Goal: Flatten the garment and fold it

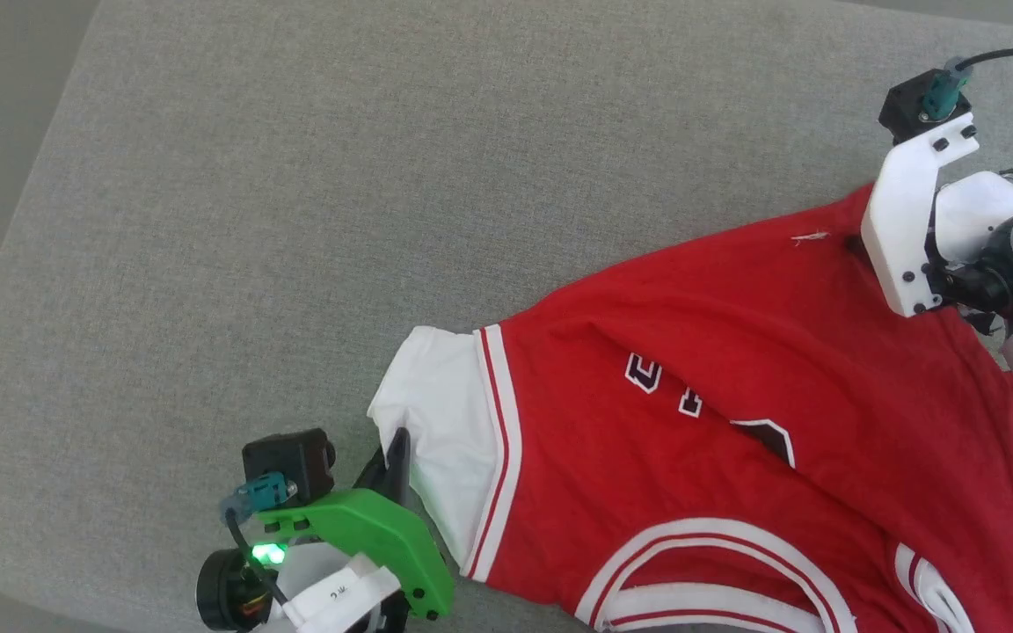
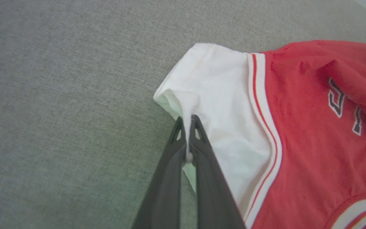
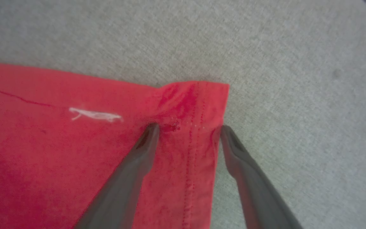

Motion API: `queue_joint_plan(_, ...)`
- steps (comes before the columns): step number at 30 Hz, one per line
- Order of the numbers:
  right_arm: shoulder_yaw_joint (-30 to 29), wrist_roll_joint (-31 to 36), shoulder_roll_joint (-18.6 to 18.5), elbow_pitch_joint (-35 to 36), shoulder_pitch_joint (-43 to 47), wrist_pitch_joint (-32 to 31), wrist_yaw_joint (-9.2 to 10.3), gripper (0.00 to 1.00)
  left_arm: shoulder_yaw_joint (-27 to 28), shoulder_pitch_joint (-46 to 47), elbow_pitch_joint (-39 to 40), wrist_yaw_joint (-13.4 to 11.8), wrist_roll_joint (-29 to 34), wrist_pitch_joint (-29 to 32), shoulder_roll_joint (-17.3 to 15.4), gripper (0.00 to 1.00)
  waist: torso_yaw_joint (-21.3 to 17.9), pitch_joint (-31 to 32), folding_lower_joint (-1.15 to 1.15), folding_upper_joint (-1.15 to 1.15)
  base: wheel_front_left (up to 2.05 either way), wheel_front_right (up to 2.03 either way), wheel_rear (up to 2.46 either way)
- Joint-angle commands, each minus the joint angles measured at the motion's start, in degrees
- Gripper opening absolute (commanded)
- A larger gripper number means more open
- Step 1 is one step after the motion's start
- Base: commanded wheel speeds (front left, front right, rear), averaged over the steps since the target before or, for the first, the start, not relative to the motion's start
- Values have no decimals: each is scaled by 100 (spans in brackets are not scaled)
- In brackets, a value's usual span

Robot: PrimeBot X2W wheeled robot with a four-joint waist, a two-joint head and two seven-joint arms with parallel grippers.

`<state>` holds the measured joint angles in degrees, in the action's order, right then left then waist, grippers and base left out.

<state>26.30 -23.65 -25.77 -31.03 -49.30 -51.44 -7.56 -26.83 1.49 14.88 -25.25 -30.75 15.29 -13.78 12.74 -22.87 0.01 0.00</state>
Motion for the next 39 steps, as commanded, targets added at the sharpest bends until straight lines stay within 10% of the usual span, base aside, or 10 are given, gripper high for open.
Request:
queue_joint_plan(1,122,-104,58,-119,174,-45,8,38,9,96,-30,26,-3,-36,21,0,-51,54,-1,0,0,0,0)
queue_joint_plan(2,127,-141,50,-102,164,7,8,0,14,96,-41,26,-5,-34,12,0,-76,82,-1,0,0,0,0)
queue_joint_plan(19,-1351,-1271,5,1241,1465,2179,8,0,351,-330,-73,-86,-229,138,-370,0,-1183,1480,-1,0,0,0,0)
queue_joint_plan(31,-2649,-1585,647,3062,4851,1446,8,0,456,-686,-150,-65,-461,142,-440,0,-1682,1885,-1,0,0,0,0)
queue_joint_plan(39,-3036,-1514,1086,3752,5368,759,8,0,632,-537,-32,352,-948,31,-329,0,-1640,1956,-1,0,0,0,0)
